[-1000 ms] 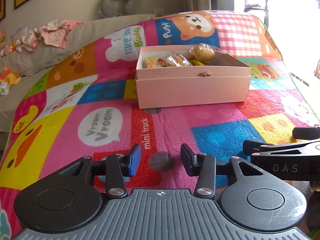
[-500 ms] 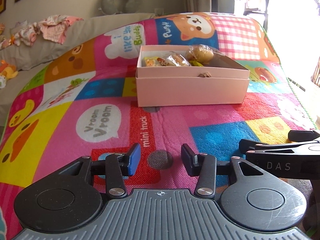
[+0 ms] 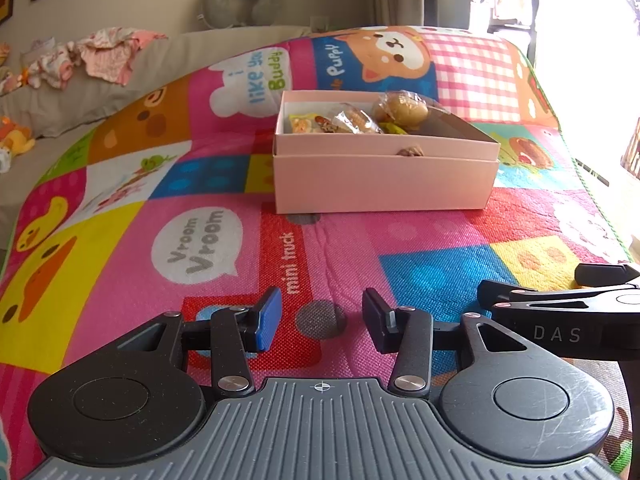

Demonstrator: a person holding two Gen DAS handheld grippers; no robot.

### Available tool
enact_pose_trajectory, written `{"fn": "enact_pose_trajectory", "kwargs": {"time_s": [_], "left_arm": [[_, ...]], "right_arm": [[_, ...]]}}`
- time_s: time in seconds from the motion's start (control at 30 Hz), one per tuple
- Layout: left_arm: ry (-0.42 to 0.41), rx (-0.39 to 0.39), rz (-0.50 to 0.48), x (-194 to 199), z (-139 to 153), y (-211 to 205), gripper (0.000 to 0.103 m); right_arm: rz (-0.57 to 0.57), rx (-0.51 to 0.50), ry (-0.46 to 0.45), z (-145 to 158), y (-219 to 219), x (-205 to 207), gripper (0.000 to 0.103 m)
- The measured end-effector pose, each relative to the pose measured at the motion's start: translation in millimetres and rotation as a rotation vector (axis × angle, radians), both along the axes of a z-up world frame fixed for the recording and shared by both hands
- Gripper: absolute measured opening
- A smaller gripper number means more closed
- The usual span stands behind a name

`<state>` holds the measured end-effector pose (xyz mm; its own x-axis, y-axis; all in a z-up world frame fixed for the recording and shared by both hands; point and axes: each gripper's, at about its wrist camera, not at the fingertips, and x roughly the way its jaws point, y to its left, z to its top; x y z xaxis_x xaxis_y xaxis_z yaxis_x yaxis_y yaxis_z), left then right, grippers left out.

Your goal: Organize objects

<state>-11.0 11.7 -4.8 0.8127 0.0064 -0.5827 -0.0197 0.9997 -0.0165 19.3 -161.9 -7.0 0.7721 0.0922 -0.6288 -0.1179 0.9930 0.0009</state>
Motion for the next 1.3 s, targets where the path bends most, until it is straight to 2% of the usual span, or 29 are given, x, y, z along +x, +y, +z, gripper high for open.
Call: {"fn": "enact_pose_trajectory", "kwargs": {"time_s": [1.3], "left_arm": [[0.000,0.016,0.001,-0.3,-0.4,-2.0,0.049]], "right_arm": [[0.000,0.000,0.000,-0.2,-0.2,0.2,0.103]]}}
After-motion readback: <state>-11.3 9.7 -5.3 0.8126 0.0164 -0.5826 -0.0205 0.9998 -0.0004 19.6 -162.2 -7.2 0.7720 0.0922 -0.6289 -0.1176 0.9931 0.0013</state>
